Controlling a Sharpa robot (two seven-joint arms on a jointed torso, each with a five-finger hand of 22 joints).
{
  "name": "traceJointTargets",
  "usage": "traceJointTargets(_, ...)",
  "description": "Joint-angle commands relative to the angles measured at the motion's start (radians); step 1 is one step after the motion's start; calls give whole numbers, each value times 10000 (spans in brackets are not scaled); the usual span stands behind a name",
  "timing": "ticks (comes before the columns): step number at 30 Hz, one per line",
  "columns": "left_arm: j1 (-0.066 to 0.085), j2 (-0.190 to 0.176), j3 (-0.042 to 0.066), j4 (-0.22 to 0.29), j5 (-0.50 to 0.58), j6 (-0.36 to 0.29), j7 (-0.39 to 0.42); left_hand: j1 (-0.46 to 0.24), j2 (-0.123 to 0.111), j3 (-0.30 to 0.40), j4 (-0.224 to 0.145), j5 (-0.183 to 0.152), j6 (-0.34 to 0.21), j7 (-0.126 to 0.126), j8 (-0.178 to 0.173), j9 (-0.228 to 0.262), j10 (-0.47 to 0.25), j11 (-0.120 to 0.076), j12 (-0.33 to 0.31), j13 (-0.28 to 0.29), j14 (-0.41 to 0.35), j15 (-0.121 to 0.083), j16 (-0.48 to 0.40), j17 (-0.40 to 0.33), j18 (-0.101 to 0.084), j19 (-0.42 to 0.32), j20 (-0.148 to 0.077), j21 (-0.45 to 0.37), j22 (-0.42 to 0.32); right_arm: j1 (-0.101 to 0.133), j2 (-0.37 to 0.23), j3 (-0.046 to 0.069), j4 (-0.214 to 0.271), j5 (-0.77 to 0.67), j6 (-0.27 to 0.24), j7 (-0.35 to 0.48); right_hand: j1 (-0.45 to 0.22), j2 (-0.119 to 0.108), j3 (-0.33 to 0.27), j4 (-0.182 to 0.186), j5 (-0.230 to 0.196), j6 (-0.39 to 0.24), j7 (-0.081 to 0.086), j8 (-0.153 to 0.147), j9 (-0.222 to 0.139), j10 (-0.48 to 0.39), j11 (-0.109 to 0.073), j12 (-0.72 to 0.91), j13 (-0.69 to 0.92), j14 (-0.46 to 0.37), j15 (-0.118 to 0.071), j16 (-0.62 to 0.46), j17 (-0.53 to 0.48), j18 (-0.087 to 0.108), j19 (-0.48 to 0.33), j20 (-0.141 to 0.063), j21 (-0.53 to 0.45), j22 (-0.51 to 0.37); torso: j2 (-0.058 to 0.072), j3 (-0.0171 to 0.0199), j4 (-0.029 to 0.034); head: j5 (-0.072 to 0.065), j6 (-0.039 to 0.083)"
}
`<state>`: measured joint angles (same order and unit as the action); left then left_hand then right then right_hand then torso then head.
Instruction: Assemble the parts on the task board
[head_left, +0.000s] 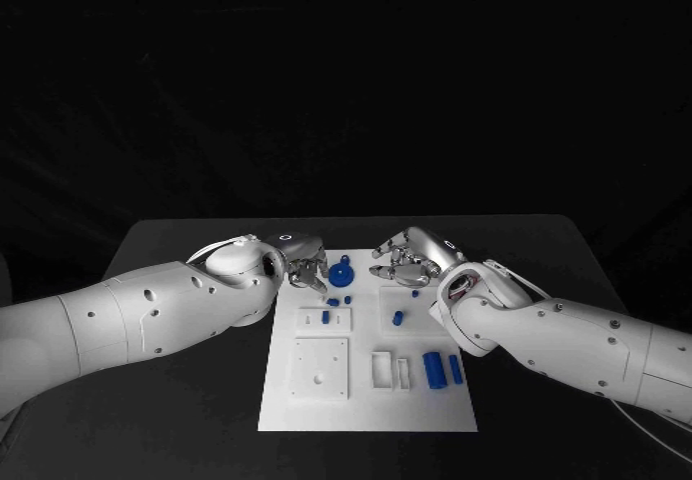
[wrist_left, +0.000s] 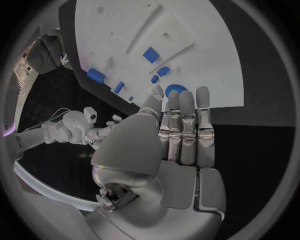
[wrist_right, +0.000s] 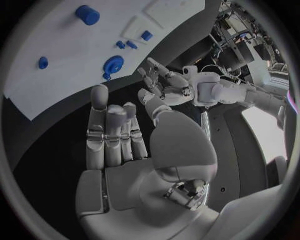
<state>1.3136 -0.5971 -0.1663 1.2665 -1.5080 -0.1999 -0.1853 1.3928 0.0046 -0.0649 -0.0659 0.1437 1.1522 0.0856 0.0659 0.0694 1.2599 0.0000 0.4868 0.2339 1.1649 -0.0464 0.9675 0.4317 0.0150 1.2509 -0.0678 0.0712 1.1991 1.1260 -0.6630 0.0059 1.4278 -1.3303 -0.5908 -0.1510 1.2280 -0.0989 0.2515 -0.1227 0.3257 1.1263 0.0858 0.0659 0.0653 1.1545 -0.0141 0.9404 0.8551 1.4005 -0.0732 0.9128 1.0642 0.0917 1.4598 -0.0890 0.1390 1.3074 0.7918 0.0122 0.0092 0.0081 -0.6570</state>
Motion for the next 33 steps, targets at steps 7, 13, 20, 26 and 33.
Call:
traceJointTargets(7,-47,266,-93,-218,-325,605,63,20,-58,34,-24,4,-229,2,-42,-52,-56,-24,351,248,-8,-7,316,189,98,73,3,61,338,-4,-18,40,38,287,93,103,-84,-17,14,86,120,-91,24,-37,-3,16,11,-60,-4,76,-1,-38,0,-62,-45,-19,68,177,0,-2,4,-44,-86)
traceJointTargets(13,-113,351,-151,-289,-254,778,173,-11,-77,47,-27,3,-421,47,-40,-58,-78,-5,380,263,-28,6,333,194,104,54,16,45,427,-3,-37,69,51,353,96,103,-99,-22,33,106,212,-114,30,-38,-4,11,13,-70,-5,74,0,-49,-1,-62,-49,-18,71,175,5,-4,17,-85,-129)
traceJointTargets(20,-172,457,-169,-410,-156,791,284,-111,-17,57,59,17,-497,62,-36,-58,-90,4,389,265,-36,14,330,189,110,47,27,30,456,-3,-49,101,67,378,88,99,-115,-21,53,127,282,-114,30,-36,-3,9,12,-81,-12,75,0,-54,0,-60,-51,-18,72,174,-3,2,13,-107,-145)
traceJointTargets(26,-263,582,-173,-595,-68,707,378,-137,17,81,117,62,-634,93,-41,-64,-100,10,401,268,-33,21,332,185,118,49,34,19,474,-2,-59,120,90,393,87,100,-118,-29,70,134,325,-113,29,-37,-3,7,11,-82,-8,76,-2,-57,1,-60,-49,-19,76,174,1,-7,2,-133,-174)
traceJointTargets(33,-333,694,-173,-776,4,628,459,-112,118,153,159,120,-723,117,-38,-67,-124,17,382,253,-45,29,317,174,127,41,42,11,485,-1,-73,131,124,399,91,98,-135,-41,90,150,392,-109,30,-37,-3,12,8,-77,2,78,-3,-58,6,-60,-49,-20,80,175,6,-6,7,-178,-198)
